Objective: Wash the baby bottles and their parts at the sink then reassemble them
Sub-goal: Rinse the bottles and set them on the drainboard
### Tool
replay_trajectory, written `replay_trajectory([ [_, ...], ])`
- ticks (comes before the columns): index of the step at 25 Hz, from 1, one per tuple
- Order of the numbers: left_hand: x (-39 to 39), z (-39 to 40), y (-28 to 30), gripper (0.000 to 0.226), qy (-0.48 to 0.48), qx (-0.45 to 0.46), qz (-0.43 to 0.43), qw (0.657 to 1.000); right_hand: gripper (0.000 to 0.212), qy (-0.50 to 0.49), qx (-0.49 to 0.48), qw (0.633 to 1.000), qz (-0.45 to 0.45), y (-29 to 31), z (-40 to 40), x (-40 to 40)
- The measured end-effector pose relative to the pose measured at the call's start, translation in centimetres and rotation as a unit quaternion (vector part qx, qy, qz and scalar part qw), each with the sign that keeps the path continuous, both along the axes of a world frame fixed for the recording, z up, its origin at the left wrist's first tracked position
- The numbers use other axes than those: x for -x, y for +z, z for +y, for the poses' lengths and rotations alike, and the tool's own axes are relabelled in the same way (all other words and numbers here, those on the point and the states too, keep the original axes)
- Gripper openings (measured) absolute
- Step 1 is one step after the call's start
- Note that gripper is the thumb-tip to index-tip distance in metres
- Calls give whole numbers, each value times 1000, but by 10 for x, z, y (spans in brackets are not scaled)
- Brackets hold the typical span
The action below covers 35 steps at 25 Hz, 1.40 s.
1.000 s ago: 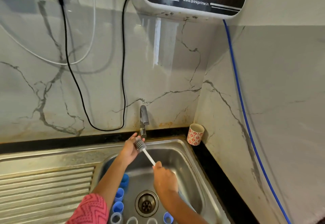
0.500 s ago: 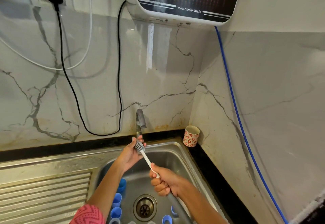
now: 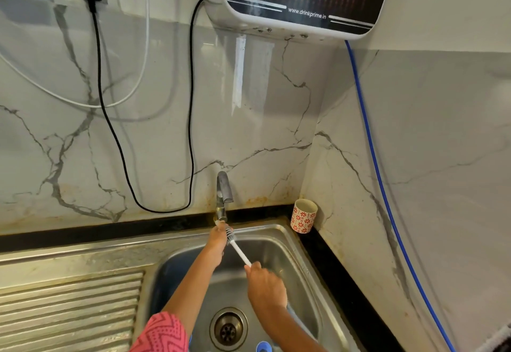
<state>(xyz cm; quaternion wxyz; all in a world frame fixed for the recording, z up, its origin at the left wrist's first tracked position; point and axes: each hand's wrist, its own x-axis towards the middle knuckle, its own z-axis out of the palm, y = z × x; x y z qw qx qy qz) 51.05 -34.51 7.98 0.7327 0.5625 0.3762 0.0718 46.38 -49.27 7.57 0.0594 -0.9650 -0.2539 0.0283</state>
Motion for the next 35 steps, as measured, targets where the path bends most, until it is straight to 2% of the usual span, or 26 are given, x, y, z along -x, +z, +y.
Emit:
replay_trajectory([
  [2,2,-1,-7,30,-65,5,-25,998,43,-27,-113,985,125,-3,1,1],
  [3,3,0,-9,24,-93,28,-54,994,41,-55,-190,954,224,0,1,1],
  [5,5,2,-11,21,-129,102,-117,979,41,-125,-299,856,402,13,-5,-4],
  [7,9,3,-12,23,-146,157,-161,963,44,-143,-351,751,541,27,-13,-13],
  [8,10,3,-14,23,-150,173,-176,957,46,-137,-362,713,585,27,-16,-18],
  [10,9,2,-20,22,-138,182,-174,958,48,-143,-373,681,614,22,-17,-22],
  [11,6,2,-24,22,-126,174,-150,965,48,-155,-367,694,600,19,-15,-23],
  [12,3,3,-28,22,-117,153,-118,974,46,-156,-351,730,565,15,-13,-22],
  [13,2,4,-31,22,-110,127,-81,982,44,-148,-316,797,493,11,-12,-20],
  [15,-1,8,-35,24,-84,102,-20,991,42,-88,-188,936,286,8,-13,-22],
  [16,-1,9,-36,24,-63,105,5,992,39,-53,-120,976,172,4,-15,-22],
  [17,-1,9,-37,23,-38,112,25,993,31,-23,-67,994,79,-3,-15,-23],
  [18,-2,8,-36,23,-15,120,38,992,31,3,10,999,47,-4,-14,-19],
  [19,-3,7,-34,25,2,115,47,992,47,1,48,997,63,-6,-17,-14],
  [20,-5,4,-31,26,10,100,50,994,57,16,52,998,6,-13,-17,-13],
  [21,-7,1,-28,26,14,88,41,995,52,30,59,997,29,-15,-15,-14],
  [22,-8,-3,-24,25,15,88,16,996,37,43,48,998,-2,-10,-12,-10],
  [23,-10,-8,-20,25,15,101,-23,995,26,26,12,1000,7,-15,-11,-14],
  [26,-8,-18,-9,20,-8,187,-155,970,44,-48,-119,983,133,-16,-8,-19],
  [27,-7,-18,-8,20,-21,205,-178,962,45,-65,-190,957,210,-11,-6,-16],
  [28,-7,-16,-9,21,-32,225,-191,955,43,-92,-267,908,310,-5,-6,-15],
  [30,-5,-10,-12,25,-44,267,-209,940,42,-136,-371,770,501,3,-13,-21],
  [31,-5,-7,-16,27,-42,275,-207,938,43,-140,-380,734,545,7,-18,-26],
  [32,-6,-7,-19,28,-37,270,-192,943,43,-137,-360,744,546,11,-21,-30],
  [33,-10,-6,-25,27,-27,246,-152,957,42,-133,-340,776,515,11,-19,-29],
  [35,-17,-1,-39,21,3,171,-47,984,42,-97,-216,906,351,7,-11,-19],
])
